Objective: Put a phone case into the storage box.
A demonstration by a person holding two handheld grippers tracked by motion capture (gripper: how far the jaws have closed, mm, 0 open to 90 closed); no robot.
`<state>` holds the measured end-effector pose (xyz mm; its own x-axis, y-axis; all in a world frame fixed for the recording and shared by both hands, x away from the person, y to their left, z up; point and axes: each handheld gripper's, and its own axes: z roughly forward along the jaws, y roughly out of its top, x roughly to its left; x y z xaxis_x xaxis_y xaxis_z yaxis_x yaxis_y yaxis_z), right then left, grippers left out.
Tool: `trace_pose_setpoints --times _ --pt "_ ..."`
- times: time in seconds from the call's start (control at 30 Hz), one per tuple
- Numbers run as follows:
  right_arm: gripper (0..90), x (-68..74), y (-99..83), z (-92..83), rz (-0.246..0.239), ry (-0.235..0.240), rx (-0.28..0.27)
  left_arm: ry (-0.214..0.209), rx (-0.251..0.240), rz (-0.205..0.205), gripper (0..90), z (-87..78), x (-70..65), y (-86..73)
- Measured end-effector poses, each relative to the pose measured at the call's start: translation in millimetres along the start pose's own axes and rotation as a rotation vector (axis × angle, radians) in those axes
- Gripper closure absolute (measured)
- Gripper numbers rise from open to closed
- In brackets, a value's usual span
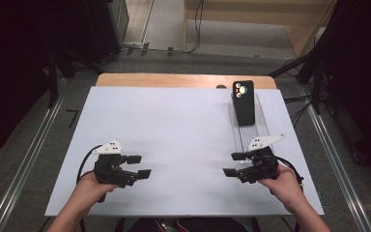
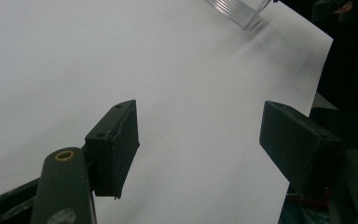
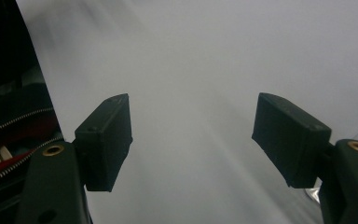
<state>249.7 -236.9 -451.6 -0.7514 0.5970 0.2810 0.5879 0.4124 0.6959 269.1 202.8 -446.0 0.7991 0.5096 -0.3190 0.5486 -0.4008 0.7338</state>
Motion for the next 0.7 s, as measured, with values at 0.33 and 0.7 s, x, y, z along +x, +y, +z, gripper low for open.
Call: trace_pose_setpoints --times 0.33,0.7 --pt "25.2 0.1 -11.6 0.9 -0.012 0.007 0.027 0.005 0.003 -0.007 28.4 -1.0 0.6 -4.1" --pt "25.0 -2.7 -12.6 2.8 -0.008 0.017 0.027 0.004 0.004 -0.008 28.4 -0.8 1.6 -4.5"
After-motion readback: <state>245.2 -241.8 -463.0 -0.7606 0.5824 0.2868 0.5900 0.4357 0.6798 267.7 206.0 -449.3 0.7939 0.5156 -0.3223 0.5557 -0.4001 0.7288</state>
